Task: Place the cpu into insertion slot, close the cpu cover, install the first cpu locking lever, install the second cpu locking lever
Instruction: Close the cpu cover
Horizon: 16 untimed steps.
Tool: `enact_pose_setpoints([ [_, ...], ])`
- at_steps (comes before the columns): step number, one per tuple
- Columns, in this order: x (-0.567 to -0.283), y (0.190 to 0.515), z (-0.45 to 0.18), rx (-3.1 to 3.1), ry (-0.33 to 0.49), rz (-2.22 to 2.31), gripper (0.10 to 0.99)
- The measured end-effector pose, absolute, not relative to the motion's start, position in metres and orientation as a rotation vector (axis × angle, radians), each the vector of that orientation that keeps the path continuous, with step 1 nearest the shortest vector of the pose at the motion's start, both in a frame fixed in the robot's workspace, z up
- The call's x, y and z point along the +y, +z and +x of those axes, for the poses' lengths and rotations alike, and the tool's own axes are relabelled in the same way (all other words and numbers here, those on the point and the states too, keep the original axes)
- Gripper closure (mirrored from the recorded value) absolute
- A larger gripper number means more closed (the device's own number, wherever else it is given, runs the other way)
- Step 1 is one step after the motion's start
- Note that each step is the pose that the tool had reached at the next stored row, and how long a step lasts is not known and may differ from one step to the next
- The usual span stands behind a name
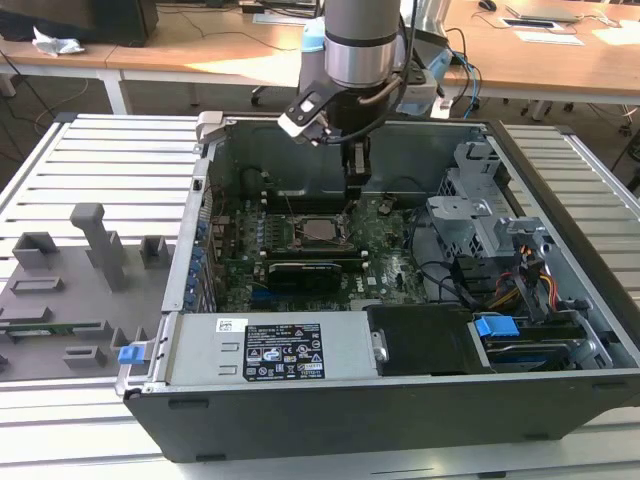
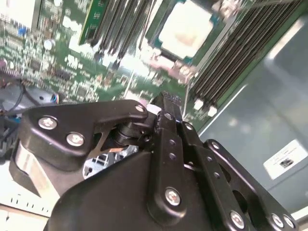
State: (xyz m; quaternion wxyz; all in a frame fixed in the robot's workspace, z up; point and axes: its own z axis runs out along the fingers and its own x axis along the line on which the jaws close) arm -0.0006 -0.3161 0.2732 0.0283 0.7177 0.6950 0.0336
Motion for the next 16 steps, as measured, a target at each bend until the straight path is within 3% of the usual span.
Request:
enact_pose_setpoints([
  [16, -0.316, 0.258, 0.036, 2.154, 0.087, 2.224, 0.98],
])
